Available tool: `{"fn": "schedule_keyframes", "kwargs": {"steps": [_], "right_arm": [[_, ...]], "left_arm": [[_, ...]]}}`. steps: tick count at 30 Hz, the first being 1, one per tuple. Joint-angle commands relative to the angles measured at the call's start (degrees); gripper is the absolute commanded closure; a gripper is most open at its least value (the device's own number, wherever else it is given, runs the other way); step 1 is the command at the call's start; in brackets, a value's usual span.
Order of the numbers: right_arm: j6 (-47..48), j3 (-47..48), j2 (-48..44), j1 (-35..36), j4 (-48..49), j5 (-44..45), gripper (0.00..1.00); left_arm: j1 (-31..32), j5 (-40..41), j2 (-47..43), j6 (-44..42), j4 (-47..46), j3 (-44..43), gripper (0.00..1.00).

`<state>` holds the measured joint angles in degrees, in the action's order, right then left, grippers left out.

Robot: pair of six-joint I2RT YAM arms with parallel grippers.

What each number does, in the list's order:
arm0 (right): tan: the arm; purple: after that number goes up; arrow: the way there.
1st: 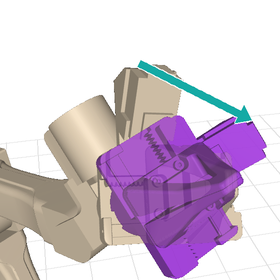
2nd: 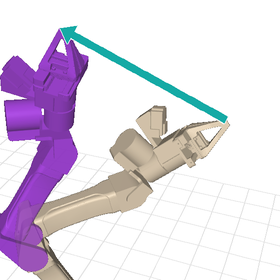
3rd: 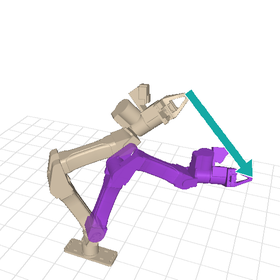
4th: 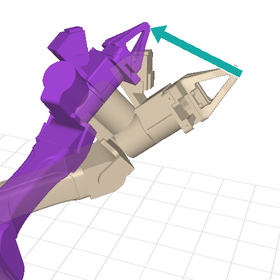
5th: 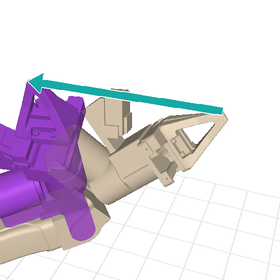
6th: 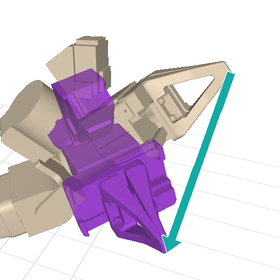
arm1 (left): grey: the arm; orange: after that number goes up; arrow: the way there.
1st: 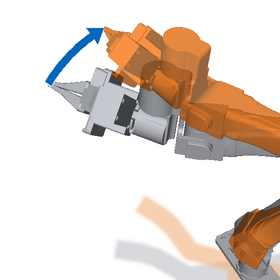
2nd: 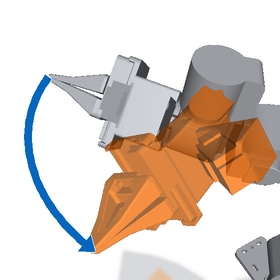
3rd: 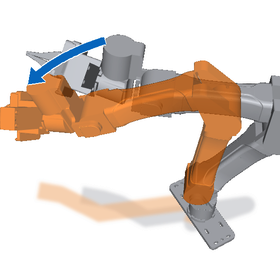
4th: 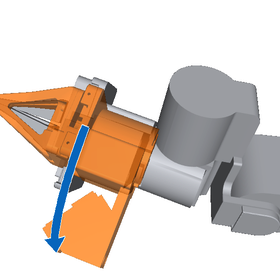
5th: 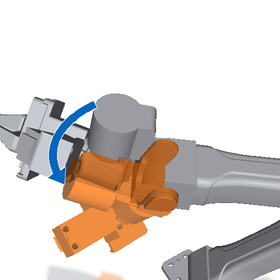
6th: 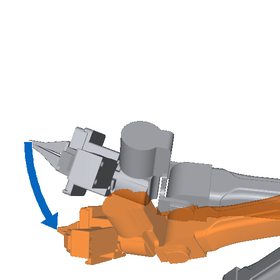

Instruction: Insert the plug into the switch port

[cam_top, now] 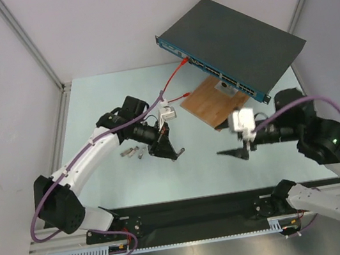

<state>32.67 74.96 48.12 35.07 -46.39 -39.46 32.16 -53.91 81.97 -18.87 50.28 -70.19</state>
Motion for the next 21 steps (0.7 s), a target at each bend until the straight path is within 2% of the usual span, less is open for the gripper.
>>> {"fn": "schedule_keyframes", "kwargs": {"steps": [1,6,9,14,21], "right_arm": [[10.4,-2.3,2.1,14.7,-0.6,14.4,0.31],[18.1,-6.3,6.5,27.0,2.2,21.9,0.35],[19.7,-8.3,8.4,30.6,6.4,25.0,0.41],[18.7,-8.3,13.2,31.6,10.0,27.1,0.48],[18.4,-9.3,15.2,32.0,11.0,27.0,0.49]], "left_arm": [[-0.1,-10.9,-1.8,4.2,1.0,1.0,0.99],[0.6,-12.9,-3.1,6.8,0.5,2.2,1.0],[1.5,-13.4,-3.8,7.5,0.4,3.1,1.0],[2.9,-13.1,-2.8,3.6,4.4,3.5,1.0],[3.7,-14.1,-1.2,1.3,6.9,2.7,1.0]]}}
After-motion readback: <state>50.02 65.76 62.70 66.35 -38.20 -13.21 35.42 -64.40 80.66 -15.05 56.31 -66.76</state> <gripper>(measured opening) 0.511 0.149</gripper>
